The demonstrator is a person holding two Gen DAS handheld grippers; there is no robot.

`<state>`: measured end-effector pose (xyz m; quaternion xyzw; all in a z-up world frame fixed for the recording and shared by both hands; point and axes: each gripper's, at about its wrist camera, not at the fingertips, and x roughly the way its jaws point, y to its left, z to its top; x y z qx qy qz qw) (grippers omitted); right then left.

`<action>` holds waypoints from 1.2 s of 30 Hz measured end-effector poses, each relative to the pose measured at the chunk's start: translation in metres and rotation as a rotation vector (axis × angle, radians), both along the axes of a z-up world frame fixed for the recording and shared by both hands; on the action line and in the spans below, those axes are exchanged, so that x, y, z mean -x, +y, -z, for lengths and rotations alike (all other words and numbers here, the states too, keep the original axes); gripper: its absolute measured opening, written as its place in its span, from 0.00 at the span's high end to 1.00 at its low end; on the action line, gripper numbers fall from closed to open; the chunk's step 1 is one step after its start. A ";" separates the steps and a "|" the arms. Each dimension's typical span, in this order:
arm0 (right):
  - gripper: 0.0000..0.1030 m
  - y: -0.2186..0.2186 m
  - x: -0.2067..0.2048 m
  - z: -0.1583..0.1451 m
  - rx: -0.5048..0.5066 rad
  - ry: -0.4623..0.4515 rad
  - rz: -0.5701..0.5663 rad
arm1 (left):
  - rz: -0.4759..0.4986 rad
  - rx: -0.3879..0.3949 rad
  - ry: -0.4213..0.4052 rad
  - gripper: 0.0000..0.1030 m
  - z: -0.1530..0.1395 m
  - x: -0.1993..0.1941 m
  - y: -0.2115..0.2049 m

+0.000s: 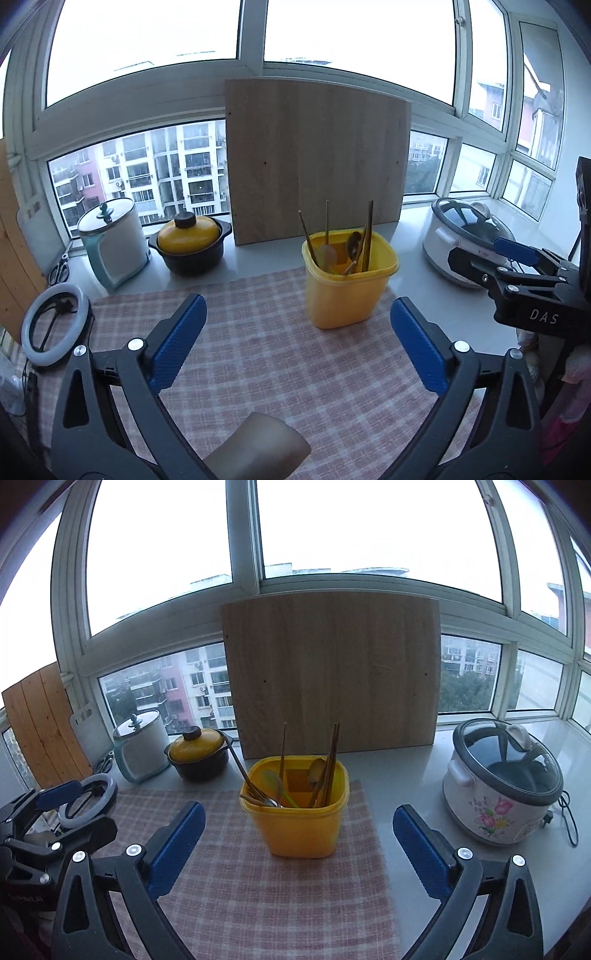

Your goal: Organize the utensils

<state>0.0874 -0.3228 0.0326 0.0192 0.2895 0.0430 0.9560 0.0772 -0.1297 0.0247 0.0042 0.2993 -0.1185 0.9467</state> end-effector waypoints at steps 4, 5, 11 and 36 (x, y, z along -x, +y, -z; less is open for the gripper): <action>0.00 -0.002 0.004 0.005 -0.008 0.008 0.023 | -0.002 -0.010 0.009 0.01 0.005 0.004 0.000; 0.00 -0.003 0.005 0.005 -0.013 0.010 0.026 | -0.005 -0.012 0.011 0.01 0.007 0.005 0.000; 0.00 -0.005 0.008 0.007 -0.021 0.009 0.037 | -0.012 -0.009 0.021 0.01 0.009 0.007 0.000; 0.00 -0.002 0.013 0.013 -0.037 0.039 0.028 | -0.024 -0.005 0.020 0.01 0.010 0.011 0.004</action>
